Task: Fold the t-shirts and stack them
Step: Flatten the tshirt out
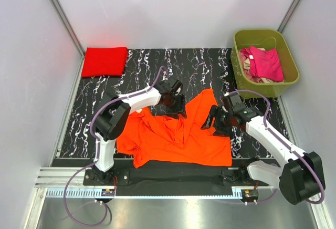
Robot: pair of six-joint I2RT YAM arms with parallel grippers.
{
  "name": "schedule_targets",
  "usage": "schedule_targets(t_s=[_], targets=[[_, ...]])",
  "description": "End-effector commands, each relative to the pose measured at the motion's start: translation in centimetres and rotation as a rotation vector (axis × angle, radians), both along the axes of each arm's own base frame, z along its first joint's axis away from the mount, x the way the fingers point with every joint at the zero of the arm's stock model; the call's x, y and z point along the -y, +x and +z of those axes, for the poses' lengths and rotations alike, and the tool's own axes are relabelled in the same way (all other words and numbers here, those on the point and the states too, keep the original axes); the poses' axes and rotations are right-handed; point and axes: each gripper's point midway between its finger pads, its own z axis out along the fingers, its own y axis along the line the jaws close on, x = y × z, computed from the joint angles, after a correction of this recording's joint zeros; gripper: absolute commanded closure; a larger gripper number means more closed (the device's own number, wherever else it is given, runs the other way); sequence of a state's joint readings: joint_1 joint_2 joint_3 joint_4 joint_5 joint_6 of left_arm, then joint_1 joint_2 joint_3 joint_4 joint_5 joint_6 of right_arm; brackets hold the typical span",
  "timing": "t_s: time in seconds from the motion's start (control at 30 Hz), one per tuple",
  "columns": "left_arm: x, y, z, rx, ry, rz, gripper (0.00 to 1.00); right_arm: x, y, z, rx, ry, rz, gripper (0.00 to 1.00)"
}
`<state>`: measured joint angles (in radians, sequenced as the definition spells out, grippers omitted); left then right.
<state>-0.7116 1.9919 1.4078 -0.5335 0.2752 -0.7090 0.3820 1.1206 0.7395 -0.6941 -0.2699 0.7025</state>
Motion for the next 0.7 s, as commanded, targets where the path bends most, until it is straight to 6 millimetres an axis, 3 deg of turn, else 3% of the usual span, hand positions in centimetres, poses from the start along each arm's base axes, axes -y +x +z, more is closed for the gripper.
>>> schedule_targets(t_s=[0.0,0.13,0.23,0.3,0.37,0.4,0.43,0.5,0.57,0.6,0.63,0.67], targets=[[1.1,1.2,0.9,0.035,-0.022,0.010,0.49,0.6,0.9,0.3,0.030,-0.036,0.005,0.26],[1.1,1.2,0.8,0.036,-0.017,0.011,0.53,1.2,1.5,-0.2,0.018,-0.060,-0.021,0.27],[1.2,1.1,0.6,0.026,-0.019,0.003,0.60,2.2,3.5,-0.3,0.019,-0.111,-0.081,0.31],[1.4,1.1,0.8,0.026,-0.027,-0.002,0.67,2.7,5.8,0.8,0.057,-0.136,-0.116,0.32],[1.4,1.1,1.1,0.036,-0.026,-0.008,0.75,3.6,7.8,0.4,0.043,-0.170,-0.155,0.33],[1.2,1.1,1.1,0.033,-0.023,-0.006,0.80,3.8,9.7,1.7,0.073,-0.161,-0.177,0.33],[1.0,1.1,1.4,0.040,-0.021,-0.006,0.90,4.4,10.8,0.9,0.042,-0.173,-0.201,0.34],[0.6,1.4,2.1,0.074,-0.005,0.000,1.00,4.9,13.4,2.1,0.068,-0.175,-0.240,0.35],[-0.2,2.3,4.0,0.155,0.016,0.009,1.00,6.0,15.4,1.6,0.062,-0.224,-0.293,0.36],[-0.5,2.7,4.9,0.189,0.020,0.015,1.00,5.9,17.1,2.7,0.097,-0.222,-0.302,0.36],[-1.0,3.0,6.7,0.234,0.016,0.027,1.00,6.1,18.1,1.8,0.085,-0.252,-0.309,0.35],[-1.7,3.8,7.7,0.289,0.043,0.044,1.00,6.1,19.9,2.9,0.129,-0.257,-0.322,0.35]])
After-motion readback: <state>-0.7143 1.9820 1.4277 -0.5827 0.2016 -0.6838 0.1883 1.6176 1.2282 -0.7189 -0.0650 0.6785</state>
